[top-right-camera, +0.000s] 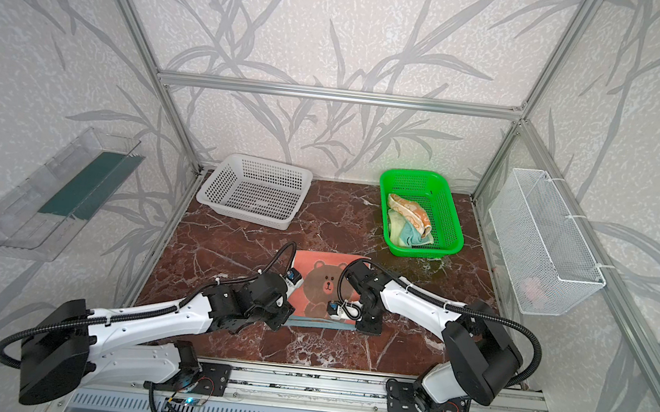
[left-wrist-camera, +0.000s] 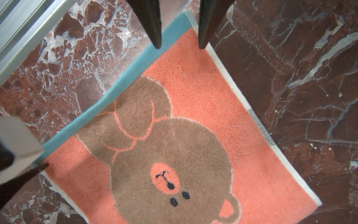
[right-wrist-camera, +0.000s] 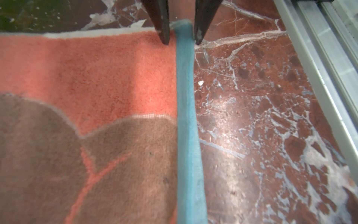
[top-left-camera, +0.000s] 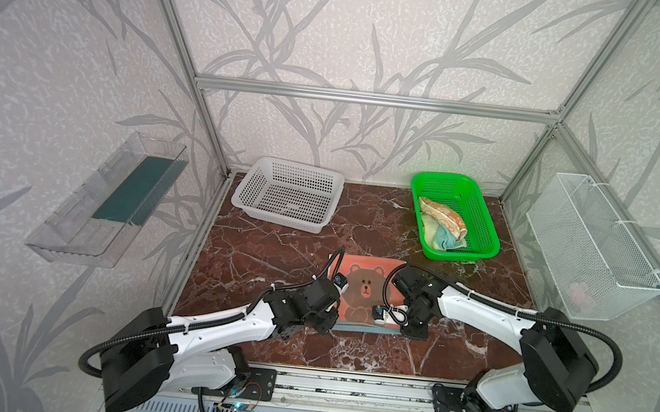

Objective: Fold and stack the towels
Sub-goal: 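Lay the folded edge onto the towel's near edge with both grippers, then open both grippers to release the folded towel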

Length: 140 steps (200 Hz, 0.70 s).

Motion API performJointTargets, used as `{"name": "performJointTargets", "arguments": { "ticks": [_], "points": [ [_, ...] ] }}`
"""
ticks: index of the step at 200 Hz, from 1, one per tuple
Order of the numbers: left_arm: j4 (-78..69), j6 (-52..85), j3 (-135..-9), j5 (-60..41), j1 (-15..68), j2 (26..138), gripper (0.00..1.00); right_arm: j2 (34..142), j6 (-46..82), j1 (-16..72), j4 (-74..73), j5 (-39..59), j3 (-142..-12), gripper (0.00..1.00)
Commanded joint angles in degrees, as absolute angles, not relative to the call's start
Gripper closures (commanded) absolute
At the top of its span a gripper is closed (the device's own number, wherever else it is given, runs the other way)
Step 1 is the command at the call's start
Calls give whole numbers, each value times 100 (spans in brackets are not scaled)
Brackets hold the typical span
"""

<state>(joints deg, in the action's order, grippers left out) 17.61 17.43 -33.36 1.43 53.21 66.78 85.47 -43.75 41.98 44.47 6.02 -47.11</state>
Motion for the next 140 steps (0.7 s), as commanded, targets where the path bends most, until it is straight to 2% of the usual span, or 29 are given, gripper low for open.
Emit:
{"name": "performJointTargets", "arguments": {
  "ticks": [1, 47, 51, 53, 57, 60, 98, 122, 135, 139, 140],
  "points": [
    [1889, 1850, -3300, 317, 5353, 6574, 66, 8395, -4291, 4245, 4877, 491, -4885, 73],
    [1820, 1881, -3313, 580, 5353, 6651, 66, 7841, -4247, 4245, 4976, 423, -4983, 67],
    [1807, 1881, -3314, 588, 5353, 6666, 66, 7756, -4245, 4245, 4948, 422, -4988, 58],
    [1794, 1881, -3314, 589, 5353, 6670, 66, 7725, -4245, 4245, 4931, 415, -4984, 44],
    [1769, 1873, -3305, 587, 5353, 6686, 66, 7656, -4245, 4245, 4889, 406, -4983, 7],
    [1748, 1866, -3298, 595, 5353, 6702, 66, 7595, -4245, 4245, 4846, 392, -4983, 0],
    [1433, 1846, -3214, 594, 5353, 6995, 66, 6893, -3890, 4241, 3545, -491, -4681, 1],
    [1468, 2018, -3362, 926, 5353, 7135, 65, 6600, -3411, 4138, 2649, -889, -4552, 1],
    [1449, 2202, -3458, 1307, 5329, 7171, 55, 6531, -2992, 4056, 2019, -1412, -4475, 1],
    [1430, 2197, -3490, 1367, 5320, 7194, 48, 6530, -2865, 4028, 1843, -1575, -4457, 1],
    [1427, 2193, -3498, 1378, 5319, 7196, 42, 6535, -2826, 4018, 1809, -1623, -4461, 1]
  ]
}}
